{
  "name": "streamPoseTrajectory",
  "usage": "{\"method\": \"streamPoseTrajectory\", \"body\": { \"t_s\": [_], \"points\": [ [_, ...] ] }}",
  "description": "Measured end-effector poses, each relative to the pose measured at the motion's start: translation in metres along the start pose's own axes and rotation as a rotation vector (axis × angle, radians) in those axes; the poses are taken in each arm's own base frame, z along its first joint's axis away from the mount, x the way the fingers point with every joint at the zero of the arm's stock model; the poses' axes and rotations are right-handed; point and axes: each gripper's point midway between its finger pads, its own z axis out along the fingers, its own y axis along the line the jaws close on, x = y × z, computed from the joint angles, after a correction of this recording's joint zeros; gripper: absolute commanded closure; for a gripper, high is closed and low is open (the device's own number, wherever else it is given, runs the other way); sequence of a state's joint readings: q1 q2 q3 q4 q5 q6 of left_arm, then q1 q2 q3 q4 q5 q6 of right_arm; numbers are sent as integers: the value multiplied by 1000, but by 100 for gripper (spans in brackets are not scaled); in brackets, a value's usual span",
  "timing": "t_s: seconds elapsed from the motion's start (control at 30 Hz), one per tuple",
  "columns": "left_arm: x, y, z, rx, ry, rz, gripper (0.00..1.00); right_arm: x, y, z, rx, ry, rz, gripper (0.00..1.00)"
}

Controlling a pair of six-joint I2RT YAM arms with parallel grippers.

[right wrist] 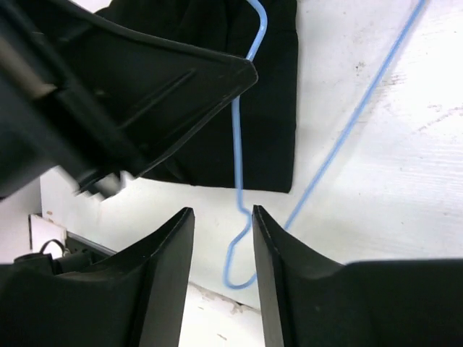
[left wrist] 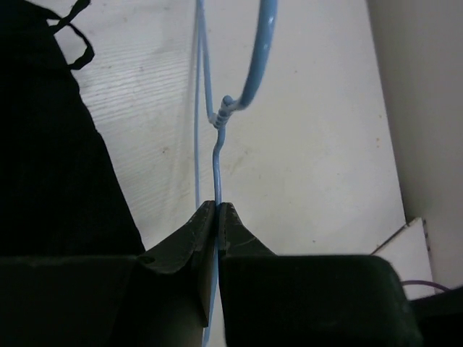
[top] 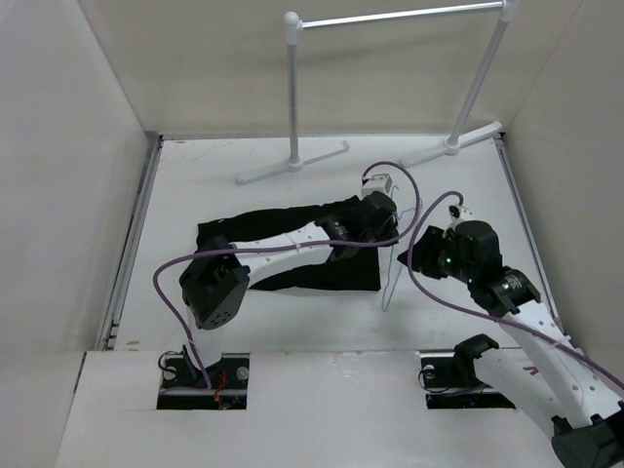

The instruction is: Place the trousers on the hanger

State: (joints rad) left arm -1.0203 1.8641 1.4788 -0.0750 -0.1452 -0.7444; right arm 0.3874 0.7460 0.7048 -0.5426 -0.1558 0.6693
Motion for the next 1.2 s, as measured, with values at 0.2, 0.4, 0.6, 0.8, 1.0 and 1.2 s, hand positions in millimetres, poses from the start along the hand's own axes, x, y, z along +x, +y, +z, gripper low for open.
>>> {"method": "streamPoseTrajectory", "body": {
  "t_s": [0.2, 0.4, 0.6, 0.8, 1.0, 1.2],
  "points": [
    [6, 7, 7, -12, -71, -40, 100, -9, -17, -3, 61, -30, 57, 86],
    [12, 29, 2, -42, -138, -91, 100, -18, -45, 43, 140, -40, 172, 87],
    [25, 58, 1, -100, -164, -133, 100, -5, -82, 112, 197, 28, 271, 76],
    [28, 85, 2, -157, -179, -171, 100, 1, -81, 159, 153, 69, 284, 52],
    [29, 98, 3, -181, -186, -184, 100, 7, -69, 179, 107, 91, 278, 46],
    [24, 101, 2, -184, -198, -193, 100, 19, -57, 187, 71, 124, 292, 77]
  ]
}}
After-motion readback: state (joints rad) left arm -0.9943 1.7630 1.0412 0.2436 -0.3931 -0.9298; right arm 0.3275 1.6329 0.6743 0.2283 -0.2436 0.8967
